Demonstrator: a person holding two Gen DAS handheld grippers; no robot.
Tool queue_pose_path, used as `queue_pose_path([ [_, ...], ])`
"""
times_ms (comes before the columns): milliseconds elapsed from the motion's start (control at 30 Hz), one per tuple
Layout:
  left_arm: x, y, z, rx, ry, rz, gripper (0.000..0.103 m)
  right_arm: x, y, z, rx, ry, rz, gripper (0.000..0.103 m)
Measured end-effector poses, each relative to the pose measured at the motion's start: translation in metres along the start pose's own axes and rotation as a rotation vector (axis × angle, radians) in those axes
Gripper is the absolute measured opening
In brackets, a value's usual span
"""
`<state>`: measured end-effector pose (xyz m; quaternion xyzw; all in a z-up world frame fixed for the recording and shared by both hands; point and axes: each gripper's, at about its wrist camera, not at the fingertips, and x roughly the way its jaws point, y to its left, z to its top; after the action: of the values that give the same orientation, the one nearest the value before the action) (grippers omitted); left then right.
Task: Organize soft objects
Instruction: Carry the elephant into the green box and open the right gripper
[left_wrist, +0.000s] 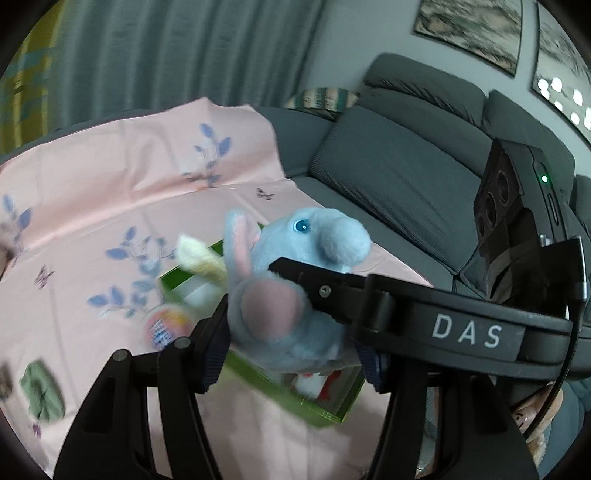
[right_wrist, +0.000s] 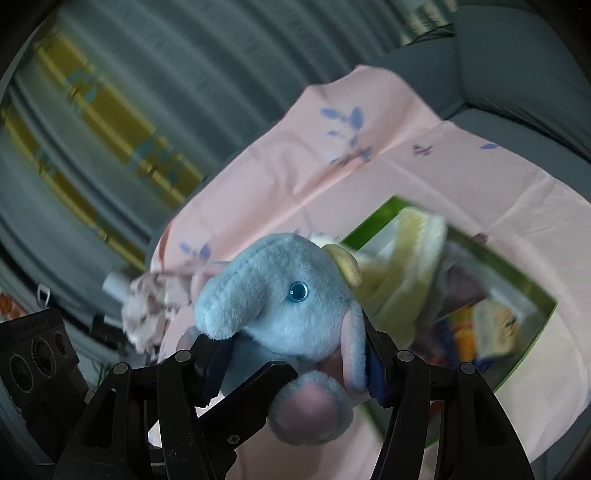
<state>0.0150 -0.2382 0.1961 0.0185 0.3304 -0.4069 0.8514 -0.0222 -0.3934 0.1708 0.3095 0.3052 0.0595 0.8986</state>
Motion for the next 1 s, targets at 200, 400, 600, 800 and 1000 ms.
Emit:
queue_pose_path([
  [200,0.062,-0.004,0.003,-0.005,0.092,-0.007,0.058,0.023,-0.056,0.009,0.129,0.018,-0.007,0.063],
  [400,0.104,0.001,-0.006,-0.040,0.181,-0.002,0.058,0.048,-0.096,0.008,0.231,0.081,-0.043,0.063],
  [600,0.119,0.005,-0.015,-0.075,0.231,0.021,0.060,0.060,-0.111,0.004,0.276,0.128,-0.062,0.063],
  [800,0.126,0.006,-0.023,-0.084,0.266,0.067,0.061,0.068,-0.113,0.001,0.281,0.155,-0.116,0.063],
  [1000,0.109,0.004,-0.023,-0.077,0.251,0.060,0.061,0.061,-0.108,0.000,0.267,0.141,-0.150,0.066],
])
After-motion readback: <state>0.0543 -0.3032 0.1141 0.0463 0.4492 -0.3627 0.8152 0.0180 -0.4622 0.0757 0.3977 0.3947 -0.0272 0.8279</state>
